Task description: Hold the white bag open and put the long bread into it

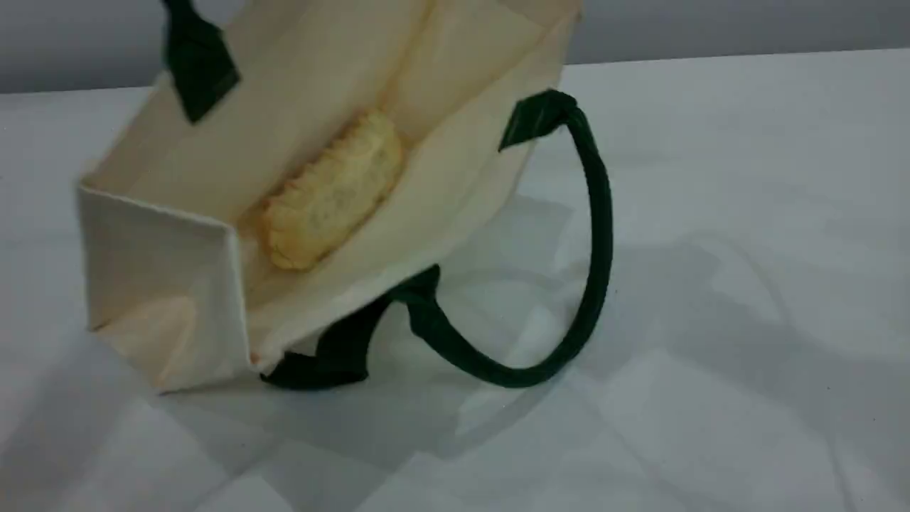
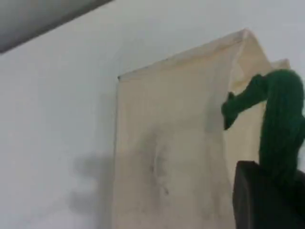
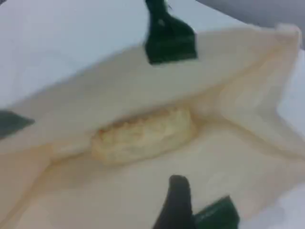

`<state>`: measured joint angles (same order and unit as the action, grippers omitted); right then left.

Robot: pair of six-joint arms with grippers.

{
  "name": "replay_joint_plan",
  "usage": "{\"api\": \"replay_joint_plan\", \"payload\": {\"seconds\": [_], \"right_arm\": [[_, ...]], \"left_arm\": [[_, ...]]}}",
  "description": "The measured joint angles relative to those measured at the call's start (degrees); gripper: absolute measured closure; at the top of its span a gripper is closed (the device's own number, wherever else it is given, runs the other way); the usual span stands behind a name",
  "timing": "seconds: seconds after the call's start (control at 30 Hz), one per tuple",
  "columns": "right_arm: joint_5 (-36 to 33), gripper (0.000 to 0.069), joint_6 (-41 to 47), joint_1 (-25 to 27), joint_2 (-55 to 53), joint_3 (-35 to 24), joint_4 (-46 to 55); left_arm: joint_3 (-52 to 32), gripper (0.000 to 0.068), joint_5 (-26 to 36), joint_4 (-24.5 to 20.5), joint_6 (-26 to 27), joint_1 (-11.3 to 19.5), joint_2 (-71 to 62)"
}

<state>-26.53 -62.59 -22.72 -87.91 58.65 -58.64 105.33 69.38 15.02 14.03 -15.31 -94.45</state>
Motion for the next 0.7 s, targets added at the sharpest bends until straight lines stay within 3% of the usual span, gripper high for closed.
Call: {"api": "replay_joint_plan", "payload": {"seconds": [0.17, 0.47, 0.7], "right_arm": [[0.3, 0.0117, 0.0, 0.0, -0.1, 0.0, 0.1], [0.9, 0.0117, 0.5, 0.0, -0.1, 0.0, 0.1], [0.9, 0.0117, 0.6, 0.0, -0.1, 0.0, 0.1]], "left_arm": [[0.0, 0.0596, -0.2, -0.1, -1.1, 2.9, 2.3], [-0.5, 0.0596, -0.5, 0.3, -1.1, 2.7, 3.8], [-8.9, 0.0596, -5.3, 4.6, 1.3, 2.7, 3.8]]}}
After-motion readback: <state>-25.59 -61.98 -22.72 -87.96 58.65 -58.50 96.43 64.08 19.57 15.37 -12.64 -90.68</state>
